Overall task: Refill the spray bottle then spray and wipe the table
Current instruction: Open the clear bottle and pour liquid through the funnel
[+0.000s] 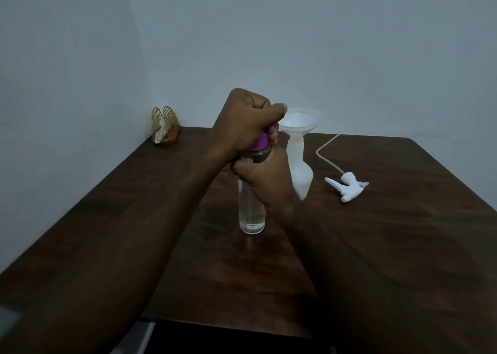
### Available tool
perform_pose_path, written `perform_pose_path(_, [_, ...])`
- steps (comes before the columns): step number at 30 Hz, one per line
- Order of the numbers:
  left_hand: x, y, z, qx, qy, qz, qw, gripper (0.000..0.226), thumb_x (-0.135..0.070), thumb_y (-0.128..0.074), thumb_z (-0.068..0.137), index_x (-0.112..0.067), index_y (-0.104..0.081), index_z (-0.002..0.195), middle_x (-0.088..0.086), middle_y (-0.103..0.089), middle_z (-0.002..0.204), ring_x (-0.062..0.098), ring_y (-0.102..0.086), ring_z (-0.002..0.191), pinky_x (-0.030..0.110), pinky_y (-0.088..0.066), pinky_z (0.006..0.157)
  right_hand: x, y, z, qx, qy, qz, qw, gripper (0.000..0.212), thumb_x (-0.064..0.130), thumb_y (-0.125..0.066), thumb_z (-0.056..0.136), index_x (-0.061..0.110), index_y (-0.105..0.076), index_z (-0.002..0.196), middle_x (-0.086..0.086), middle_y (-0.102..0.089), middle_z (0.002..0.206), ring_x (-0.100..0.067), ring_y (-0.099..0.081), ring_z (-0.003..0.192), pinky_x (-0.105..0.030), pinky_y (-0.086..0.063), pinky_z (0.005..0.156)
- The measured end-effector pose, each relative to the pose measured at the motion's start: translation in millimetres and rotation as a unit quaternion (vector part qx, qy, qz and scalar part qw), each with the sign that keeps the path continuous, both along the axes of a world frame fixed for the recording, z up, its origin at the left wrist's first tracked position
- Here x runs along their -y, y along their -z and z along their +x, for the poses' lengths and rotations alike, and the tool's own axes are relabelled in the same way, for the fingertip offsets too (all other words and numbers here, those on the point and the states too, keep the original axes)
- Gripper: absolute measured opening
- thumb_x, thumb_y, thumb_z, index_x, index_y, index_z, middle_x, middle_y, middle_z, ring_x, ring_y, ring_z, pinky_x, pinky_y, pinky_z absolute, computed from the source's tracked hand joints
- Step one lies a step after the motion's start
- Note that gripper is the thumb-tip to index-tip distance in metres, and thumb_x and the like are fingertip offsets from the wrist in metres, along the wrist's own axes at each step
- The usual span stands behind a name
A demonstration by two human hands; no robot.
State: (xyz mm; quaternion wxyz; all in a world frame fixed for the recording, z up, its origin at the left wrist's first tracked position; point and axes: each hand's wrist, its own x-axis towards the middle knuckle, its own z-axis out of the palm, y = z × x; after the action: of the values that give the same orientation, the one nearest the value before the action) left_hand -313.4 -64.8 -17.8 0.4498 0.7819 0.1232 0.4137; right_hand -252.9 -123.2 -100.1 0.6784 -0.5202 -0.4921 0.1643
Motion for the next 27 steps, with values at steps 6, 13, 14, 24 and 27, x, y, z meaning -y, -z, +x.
perform_pose_path(6, [8,-4,3,-0.003,-0.099,0.046,0.994,0.036,-0.001,-0.058,0.082,0.008,-0.056,0.047,0.023,-0.06,0.049,0.045,-0.059,0.051,0.037,-0.054,0.057,-6,-2,-9,0.03,0.103,-0.009,0.994,0.043,0.01,-0.077,0.077,-0.002,-0.061,0.115,-0.004,-0.069,0.091,-0.009,-0.066,0.084,-0.023,-0.055,0.081])
perform_pose_path(13, [18,-6,-8,-0.017,-0.08,-0.042,0.996,0.036,-0.028,-0.06,0.096,0.0,-0.069,0.075,0.013,-0.071,0.07,0.022,-0.068,0.062,0.032,-0.058,0.072,11,-10,-9,0.021,0.053,-0.006,0.998,0.042,0.009,-0.076,0.078,0.004,-0.059,0.116,-0.01,-0.071,0.095,-0.019,-0.07,0.087,-0.032,-0.058,0.078])
perform_pose_path(14, [18,-6,-11,-0.016,-0.083,-0.059,0.995,0.033,-0.033,-0.06,0.095,-0.004,-0.07,0.082,0.011,-0.073,0.077,0.021,-0.07,0.07,0.031,-0.058,0.074,15,-9,-7,0.024,0.026,-0.015,0.999,0.041,0.011,-0.077,0.079,0.006,-0.059,0.116,-0.008,-0.071,0.095,-0.017,-0.07,0.088,-0.031,-0.058,0.079])
perform_pose_path(24, [39,24,-14,0.078,-0.187,0.095,0.975,0.021,-0.032,-0.066,0.087,-0.018,-0.065,0.103,-0.01,-0.067,0.099,0.002,-0.062,0.098,0.008,-0.045,0.079,46,-7,16,0.009,0.072,-0.008,0.997,0.037,0.024,-0.072,0.085,0.013,-0.059,0.118,-0.002,-0.072,0.099,-0.014,-0.07,0.093,-0.045,-0.057,0.085])
perform_pose_path(27, [35,36,-8,0.026,-0.146,0.052,0.988,0.022,-0.032,-0.066,0.087,-0.022,-0.063,0.105,-0.015,-0.064,0.099,0.003,-0.062,0.095,0.01,-0.049,0.075,40,-4,13,-0.015,0.054,-0.009,0.998,0.042,0.024,-0.072,0.08,0.013,-0.058,0.118,-0.004,-0.072,0.1,-0.015,-0.071,0.092,-0.036,-0.059,0.081])
